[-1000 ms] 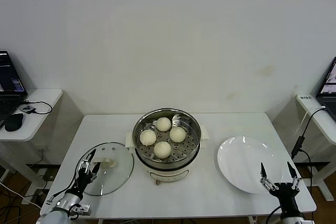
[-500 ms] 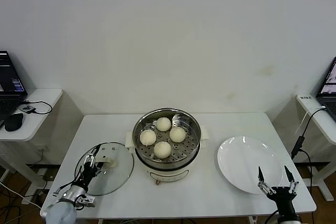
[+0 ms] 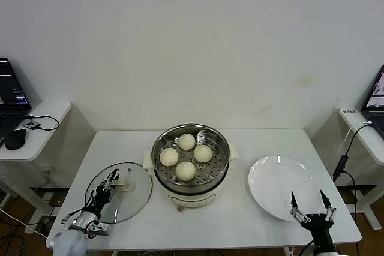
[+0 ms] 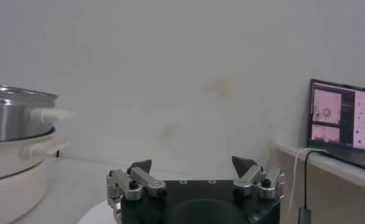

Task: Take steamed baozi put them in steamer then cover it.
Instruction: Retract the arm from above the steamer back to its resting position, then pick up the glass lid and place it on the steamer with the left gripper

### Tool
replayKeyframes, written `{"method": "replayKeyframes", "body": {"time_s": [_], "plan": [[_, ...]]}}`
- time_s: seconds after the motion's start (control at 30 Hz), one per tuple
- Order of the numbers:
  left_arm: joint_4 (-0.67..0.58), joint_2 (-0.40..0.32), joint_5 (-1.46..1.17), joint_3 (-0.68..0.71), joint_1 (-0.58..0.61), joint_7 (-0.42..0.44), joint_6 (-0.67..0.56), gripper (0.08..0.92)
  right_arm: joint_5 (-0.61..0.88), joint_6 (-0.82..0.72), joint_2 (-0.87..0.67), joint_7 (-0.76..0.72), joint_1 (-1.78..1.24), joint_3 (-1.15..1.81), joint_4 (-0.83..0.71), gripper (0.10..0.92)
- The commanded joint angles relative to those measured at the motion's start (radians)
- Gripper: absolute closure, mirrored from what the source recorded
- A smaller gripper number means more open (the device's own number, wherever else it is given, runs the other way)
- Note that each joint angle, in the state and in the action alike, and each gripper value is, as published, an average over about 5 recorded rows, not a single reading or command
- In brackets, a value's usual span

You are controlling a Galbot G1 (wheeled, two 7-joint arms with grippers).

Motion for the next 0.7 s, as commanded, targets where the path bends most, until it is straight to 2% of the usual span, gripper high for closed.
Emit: {"method": "replayKeyframes", "body": {"time_s": [0.03,0.27,0.4,0.5,0.7], "plan": [[0.0,-0.003,0.009,-0.014,0.003,-0.031,0.001,0.657,-0.004,0.001,-0.003,-0.002,-0.002,-0.011,-0.001,0.203],[-0.124,0.007,-0.04,-0.049,0.068,-0.045,0.034,0.841,-0.009,0.006,-0.006,-0.002,-0.005,-0.021,0.004,0.203],[-0.245,0.019,-0.088,-0.081,0.146,-0.021,0.108,0.862,-0.013,0.009,-0.007,-0.002,-0.008,-0.023,0.008,0.203],[-0.361,0.032,-0.116,-0.109,0.215,0.017,0.206,0.862,-0.017,0.011,-0.009,-0.002,-0.008,-0.027,0.01,0.202],[-0.558,0.057,-0.12,-0.179,0.274,0.158,0.349,0.862,-0.027,0.015,-0.008,-0.001,-0.005,-0.038,0.008,0.203]]}}
